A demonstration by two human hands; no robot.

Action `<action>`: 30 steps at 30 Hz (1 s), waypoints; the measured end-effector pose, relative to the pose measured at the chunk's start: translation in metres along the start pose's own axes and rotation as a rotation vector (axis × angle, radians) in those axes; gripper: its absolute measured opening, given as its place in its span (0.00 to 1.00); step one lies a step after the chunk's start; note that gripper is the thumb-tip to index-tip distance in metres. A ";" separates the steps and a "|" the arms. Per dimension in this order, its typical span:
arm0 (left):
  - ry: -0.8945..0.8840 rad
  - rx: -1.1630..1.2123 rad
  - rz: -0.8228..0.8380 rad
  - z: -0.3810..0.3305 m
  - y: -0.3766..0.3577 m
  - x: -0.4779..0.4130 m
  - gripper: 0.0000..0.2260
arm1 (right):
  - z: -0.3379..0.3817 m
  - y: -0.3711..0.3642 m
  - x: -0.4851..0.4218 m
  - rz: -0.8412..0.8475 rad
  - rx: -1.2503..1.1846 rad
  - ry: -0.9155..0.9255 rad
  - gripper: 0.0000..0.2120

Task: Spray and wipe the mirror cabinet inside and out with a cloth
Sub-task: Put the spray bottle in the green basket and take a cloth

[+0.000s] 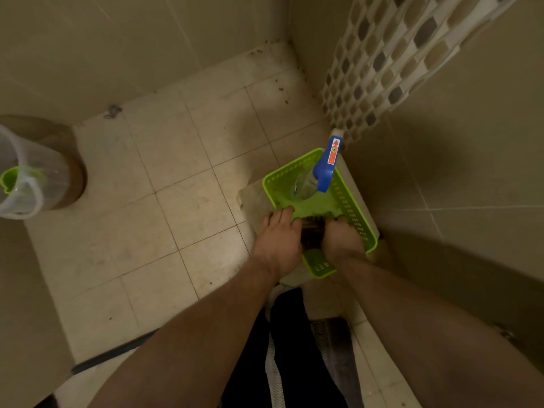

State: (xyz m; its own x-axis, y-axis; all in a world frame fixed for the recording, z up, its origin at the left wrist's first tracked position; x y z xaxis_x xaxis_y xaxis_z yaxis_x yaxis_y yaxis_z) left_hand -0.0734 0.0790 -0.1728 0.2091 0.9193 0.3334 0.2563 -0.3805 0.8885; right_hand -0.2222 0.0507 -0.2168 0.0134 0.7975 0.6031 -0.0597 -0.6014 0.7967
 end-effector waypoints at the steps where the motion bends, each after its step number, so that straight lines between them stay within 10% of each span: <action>1: -0.005 0.002 0.010 -0.001 0.003 0.003 0.16 | -0.002 0.005 0.004 -0.003 -0.054 -0.009 0.14; 12: 0.097 0.244 0.089 -0.027 0.078 0.032 0.20 | -0.021 0.075 0.093 -0.477 -1.045 -0.340 0.06; 18: 0.107 0.594 0.222 -0.051 0.121 0.047 0.40 | -0.010 0.129 0.144 -0.353 -1.521 -0.431 0.11; 24: 0.078 0.869 0.326 -0.094 0.173 0.071 0.16 | -0.010 0.186 0.219 -0.194 -1.958 -0.359 0.17; 30: 0.159 0.939 0.064 -0.173 0.241 0.097 0.20 | -0.022 0.196 0.304 -0.056 -1.935 -0.262 0.22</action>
State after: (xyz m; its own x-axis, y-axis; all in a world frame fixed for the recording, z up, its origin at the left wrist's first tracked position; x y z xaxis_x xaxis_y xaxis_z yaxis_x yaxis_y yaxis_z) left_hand -0.1544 0.0938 0.1280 0.1355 0.8706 0.4729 0.9162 -0.2918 0.2747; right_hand -0.2518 0.1764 0.1224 0.1668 0.6752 0.7185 -0.8882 0.4193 -0.1879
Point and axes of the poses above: each hand's wrist, its own x-axis away from the middle knuckle, its own y-axis out of the back of the hand, z = x × y, the point moved 4 cm from there along -x, towards the middle knuckle, and after that the axes turned 5 degrees about -z, right-handed, at the moved point
